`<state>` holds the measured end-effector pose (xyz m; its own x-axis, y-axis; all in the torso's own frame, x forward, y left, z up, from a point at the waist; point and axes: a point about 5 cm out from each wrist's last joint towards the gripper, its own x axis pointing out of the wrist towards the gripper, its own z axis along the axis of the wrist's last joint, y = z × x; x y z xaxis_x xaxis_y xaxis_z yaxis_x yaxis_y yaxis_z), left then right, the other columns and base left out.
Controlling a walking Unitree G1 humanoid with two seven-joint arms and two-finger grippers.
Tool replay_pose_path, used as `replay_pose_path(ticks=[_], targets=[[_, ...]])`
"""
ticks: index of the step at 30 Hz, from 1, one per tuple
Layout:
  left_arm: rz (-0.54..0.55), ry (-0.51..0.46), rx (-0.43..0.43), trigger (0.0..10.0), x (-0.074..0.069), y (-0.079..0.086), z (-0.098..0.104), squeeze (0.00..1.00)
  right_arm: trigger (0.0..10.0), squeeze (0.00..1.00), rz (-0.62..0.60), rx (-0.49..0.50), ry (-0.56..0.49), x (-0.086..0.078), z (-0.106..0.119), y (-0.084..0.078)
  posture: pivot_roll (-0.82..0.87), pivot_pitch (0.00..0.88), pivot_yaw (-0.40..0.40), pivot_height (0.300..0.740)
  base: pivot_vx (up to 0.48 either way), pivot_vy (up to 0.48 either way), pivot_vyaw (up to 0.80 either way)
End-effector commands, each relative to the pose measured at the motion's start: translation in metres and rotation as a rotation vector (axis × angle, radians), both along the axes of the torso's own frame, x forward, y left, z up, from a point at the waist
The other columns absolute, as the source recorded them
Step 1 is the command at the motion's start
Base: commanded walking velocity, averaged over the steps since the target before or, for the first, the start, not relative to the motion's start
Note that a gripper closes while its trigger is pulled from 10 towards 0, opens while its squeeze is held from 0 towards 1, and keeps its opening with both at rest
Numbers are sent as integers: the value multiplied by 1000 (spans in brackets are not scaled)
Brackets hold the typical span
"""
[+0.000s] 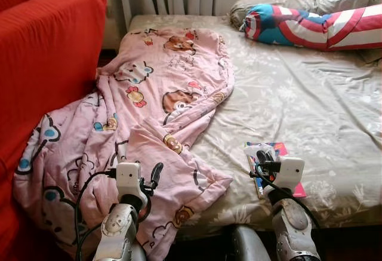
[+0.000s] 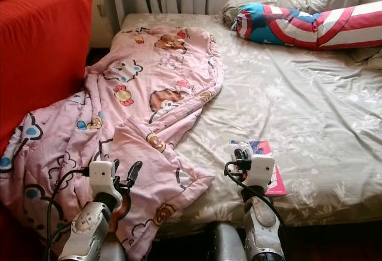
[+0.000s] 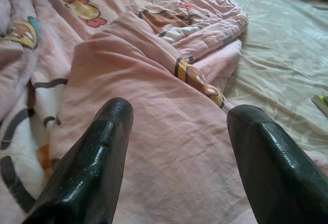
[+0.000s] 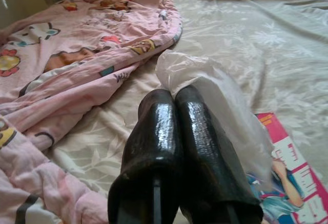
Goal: Clean up the room
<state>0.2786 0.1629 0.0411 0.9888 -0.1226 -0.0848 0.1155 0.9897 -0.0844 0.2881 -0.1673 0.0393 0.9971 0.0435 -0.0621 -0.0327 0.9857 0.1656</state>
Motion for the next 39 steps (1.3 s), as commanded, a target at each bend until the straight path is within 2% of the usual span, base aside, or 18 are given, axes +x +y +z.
replay_pose_path(ticks=[1,6,9,14,16,19,21,22,24,25,29,37,39], targets=[[16,18,0,10000,1,5,-3,0,10000,0,-13,-22,23,-2,-2,-3,-11,39,-49,655,0,0,0],[42,30,1,10000,0,12,-4,0,10000,0,-95,-46,87,-7,-13,-23,-9,47,-44,690,0,0,0],[59,54,-4,10000,-2,16,-9,0,10000,0,-103,-62,122,-12,-20,-28,-9,49,-43,705,0,0,0],[84,143,-12,10000,-4,23,-25,0,10000,0,-103,-97,271,-27,-47,-32,-9,50,-39,740,0,0,0],[87,167,-9,10000,-4,24,-28,0,10000,0,-105,-105,313,-31,-53,-33,-8,49,-36,740,0,0,0],[77,257,0,10000,-7,23,-42,0,10000,0,-110,-121,435,-42,-70,-35,-2,45,-32,740,0,0,0],[79,352,-18,10000,-13,23,-55,0,10000,0,-116,-120,518,-52,-80,-36,-2,35,-29,740,0,0,0],[79,352,-18,10000,-13,23,-55,0,10000,0,-116,-120,518,-52,-80,-36,-2,35,-29,740,0,0,0],[84,437,-24,10000,-19,23,-66,0,10000,0,-128,-105,578,-59,-88,-37,0,34,-31,740,0,0,0],[84,437,-24,10000,-19,23,-66,0,10000,0,-128,-105,578,-59,-88,-37,0,34,-31,740,0,0,0],[83,565,13,10000,-34,22,-83,0,10000,0,-154,-125,669,-71,-98,-42,-5,21,-33,740,0,0,0],[98,651,31,10000,-49,22,-96,0,10000,0,-185,-98,697,-77,-102,-43,-14,13,-30,740,0,0,0],[97,666,37,10000,-51,22,-98,0,10000,0,-185,-103,727,-85,-106,-42,-15,11,-30,740,0,0,0]])
